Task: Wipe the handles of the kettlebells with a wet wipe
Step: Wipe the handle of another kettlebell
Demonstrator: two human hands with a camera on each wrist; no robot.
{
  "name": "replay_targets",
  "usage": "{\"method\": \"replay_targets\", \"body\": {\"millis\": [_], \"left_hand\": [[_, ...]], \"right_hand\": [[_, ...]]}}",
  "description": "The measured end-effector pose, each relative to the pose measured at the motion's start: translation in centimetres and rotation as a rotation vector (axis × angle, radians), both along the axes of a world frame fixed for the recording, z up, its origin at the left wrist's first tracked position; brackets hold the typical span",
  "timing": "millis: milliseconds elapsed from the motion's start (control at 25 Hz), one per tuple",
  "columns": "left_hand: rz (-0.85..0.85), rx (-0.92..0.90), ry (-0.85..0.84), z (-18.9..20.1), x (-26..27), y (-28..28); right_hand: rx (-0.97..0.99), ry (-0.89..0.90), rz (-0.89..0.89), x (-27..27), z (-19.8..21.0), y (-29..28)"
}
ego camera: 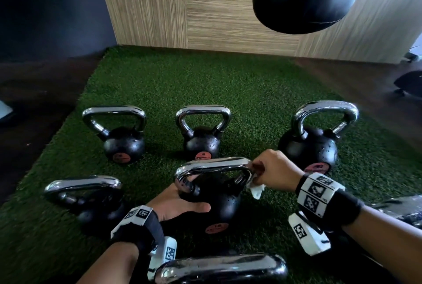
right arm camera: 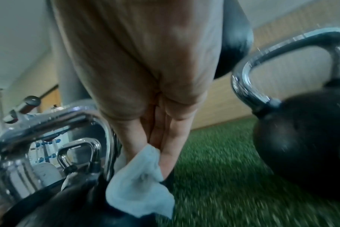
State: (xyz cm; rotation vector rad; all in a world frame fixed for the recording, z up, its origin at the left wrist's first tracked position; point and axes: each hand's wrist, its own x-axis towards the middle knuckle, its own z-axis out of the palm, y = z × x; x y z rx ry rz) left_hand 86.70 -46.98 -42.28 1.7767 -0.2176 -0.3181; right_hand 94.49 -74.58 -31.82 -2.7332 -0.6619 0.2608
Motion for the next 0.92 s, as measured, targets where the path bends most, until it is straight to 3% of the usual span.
{"method": "replay_targets", "body": {"millis": [200, 360, 440, 560, 640, 720, 840, 920], "left_hand": [[-0.010, -0.005, -0.008, 0.0, 0.0, -0.1], [-0.015, 0.342, 0.057, 0.7, -0.1, 2.4], [0.125, 0.352, 0.078, 2.0, 0.0, 4.6], [0.476, 0.298, -0.148, 6.2, -0.2, 6.4], [0.569, 0.176, -0.289, 9.9, -0.2, 5.8], [0.462, 0.053, -0.345, 13.3, -0.4, 4.3], [0.265, -0.069, -0.179, 16.6, -0.4, 1.6], [0.169, -0.043, -0.086, 17.1, -0.4, 0.0]], "right_hand": [[0.254, 0.204, -0.188, -0.6, -3.4, -0.3], [0.185, 0.140, -0.142, 0.4, -1.6, -1.7], [0.222, 0.035, -0.168, 1.2, 0.4, -2.5], [0.484, -0.035, -0.197, 1.2, 3.3, -2.5], [0.659, -0.011, -0.129, 0.3, 5.1, -1.3], [0.724, -0.012, -0.007, -1.2, 6.5, 0.4], [0.757, -0.058, 0.093, -3.1, 7.4, 3.0], [0.790, -0.079, 0.115, -3.9, 7.5, 4.3]]}}
